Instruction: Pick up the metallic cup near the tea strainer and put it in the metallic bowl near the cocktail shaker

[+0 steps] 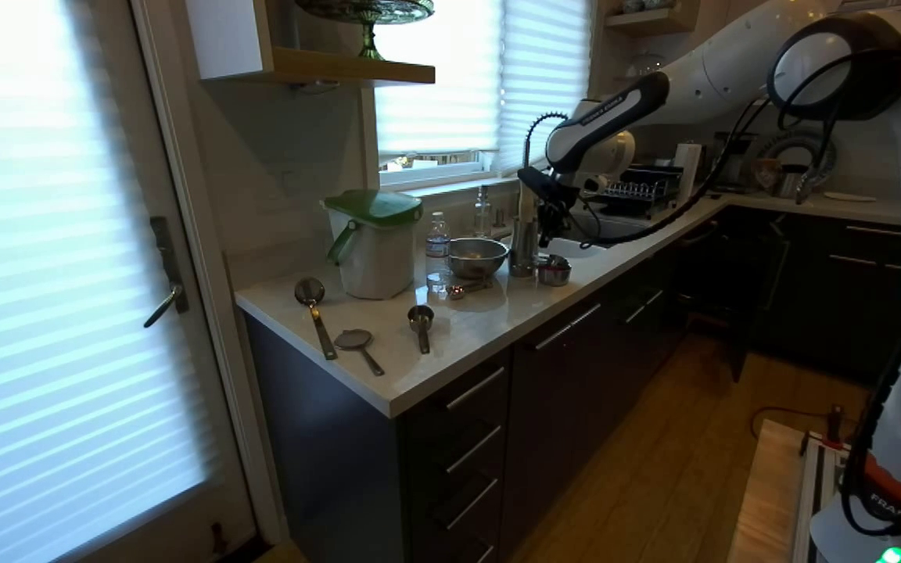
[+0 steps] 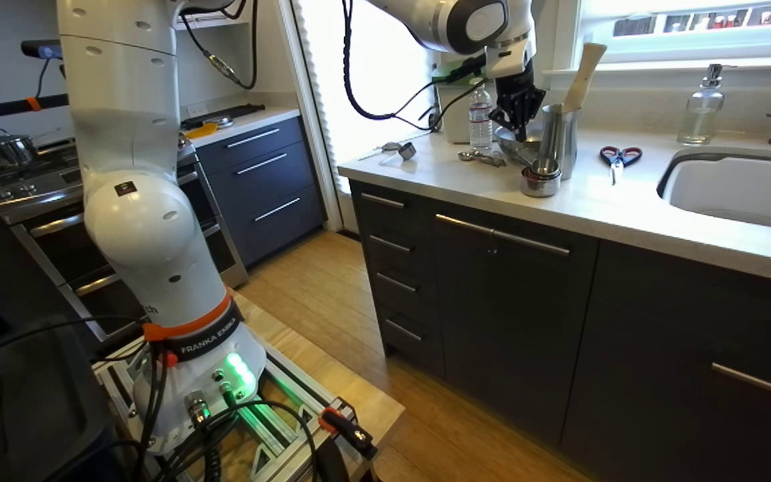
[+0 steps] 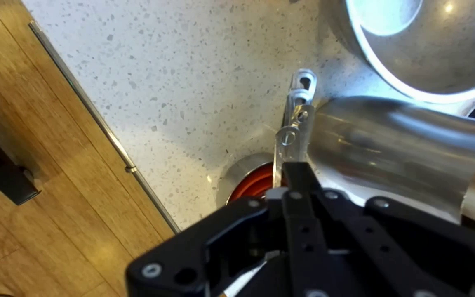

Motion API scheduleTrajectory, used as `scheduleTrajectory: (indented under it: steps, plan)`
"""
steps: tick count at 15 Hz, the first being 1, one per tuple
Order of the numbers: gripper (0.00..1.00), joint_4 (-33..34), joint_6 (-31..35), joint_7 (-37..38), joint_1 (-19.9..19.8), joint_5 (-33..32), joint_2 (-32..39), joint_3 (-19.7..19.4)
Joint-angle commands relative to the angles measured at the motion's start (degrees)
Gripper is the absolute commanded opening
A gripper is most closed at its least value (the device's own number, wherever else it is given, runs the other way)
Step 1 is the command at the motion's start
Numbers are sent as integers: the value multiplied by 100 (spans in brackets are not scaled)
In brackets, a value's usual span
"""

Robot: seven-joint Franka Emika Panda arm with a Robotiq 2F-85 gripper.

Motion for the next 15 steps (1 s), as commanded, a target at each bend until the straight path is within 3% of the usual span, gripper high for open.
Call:
scheduleTrajectory:
  steps: [1,15]
  plan:
    - [0,-38,-149,59,-5,123,39,-17]
    - [0,2,200,131,-21,171,373,-24]
